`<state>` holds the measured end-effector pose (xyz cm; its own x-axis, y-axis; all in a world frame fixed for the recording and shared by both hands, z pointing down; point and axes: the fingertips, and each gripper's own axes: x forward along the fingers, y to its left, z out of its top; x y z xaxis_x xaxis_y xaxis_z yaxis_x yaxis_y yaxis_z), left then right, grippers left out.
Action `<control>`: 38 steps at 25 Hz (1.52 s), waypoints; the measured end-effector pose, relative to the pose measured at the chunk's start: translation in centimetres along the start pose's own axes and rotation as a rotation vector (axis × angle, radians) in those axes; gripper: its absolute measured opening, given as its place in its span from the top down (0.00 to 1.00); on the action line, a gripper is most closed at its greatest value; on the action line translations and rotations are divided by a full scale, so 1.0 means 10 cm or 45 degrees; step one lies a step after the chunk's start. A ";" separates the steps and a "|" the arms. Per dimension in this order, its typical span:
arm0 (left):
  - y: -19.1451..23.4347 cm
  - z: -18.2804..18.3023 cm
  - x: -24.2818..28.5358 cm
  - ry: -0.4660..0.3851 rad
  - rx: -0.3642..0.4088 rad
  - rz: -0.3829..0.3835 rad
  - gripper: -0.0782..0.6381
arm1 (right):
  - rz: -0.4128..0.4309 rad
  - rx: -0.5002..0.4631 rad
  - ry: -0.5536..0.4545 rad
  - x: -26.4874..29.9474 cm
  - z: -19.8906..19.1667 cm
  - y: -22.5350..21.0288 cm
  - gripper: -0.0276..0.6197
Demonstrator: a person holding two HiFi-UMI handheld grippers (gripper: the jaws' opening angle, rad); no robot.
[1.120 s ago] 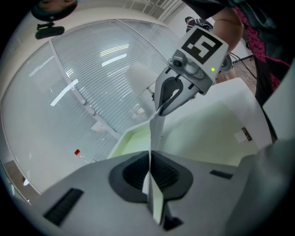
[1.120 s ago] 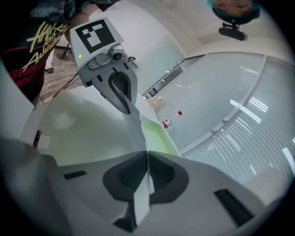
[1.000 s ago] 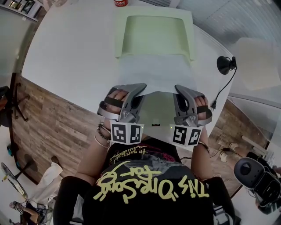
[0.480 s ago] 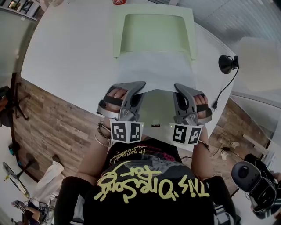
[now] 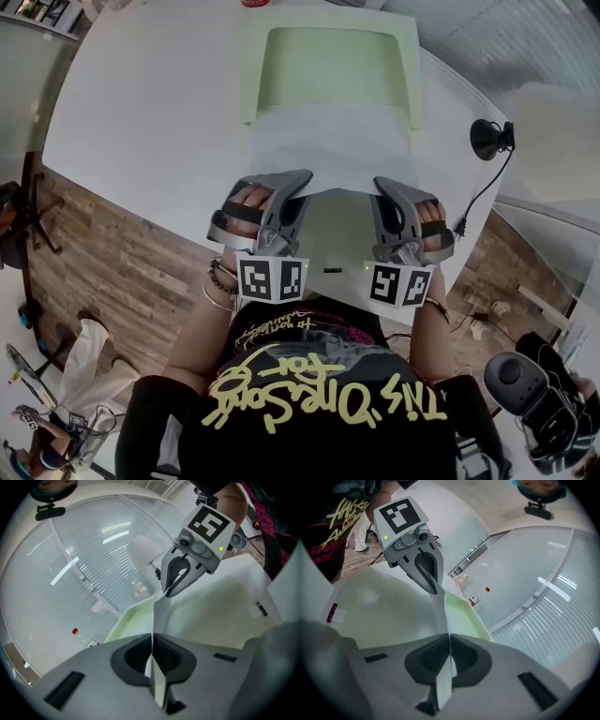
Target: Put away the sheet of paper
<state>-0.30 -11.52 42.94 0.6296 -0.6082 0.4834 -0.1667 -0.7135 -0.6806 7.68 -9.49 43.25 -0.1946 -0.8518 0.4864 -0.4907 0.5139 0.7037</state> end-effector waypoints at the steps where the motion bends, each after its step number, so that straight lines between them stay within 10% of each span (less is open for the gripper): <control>1: 0.00 0.00 0.01 0.001 0.001 0.001 0.88 | 0.002 0.000 0.002 0.01 -0.01 0.00 0.95; 38: 0.16 -0.11 0.32 0.066 0.048 0.048 0.88 | 0.038 -0.002 -0.003 0.30 -0.13 -0.09 0.95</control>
<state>0.55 -15.03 43.99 0.5833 -0.6523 0.4840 -0.1603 -0.6765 -0.7188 8.61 -12.34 44.75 -0.2110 -0.8363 0.5060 -0.4834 0.5392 0.6897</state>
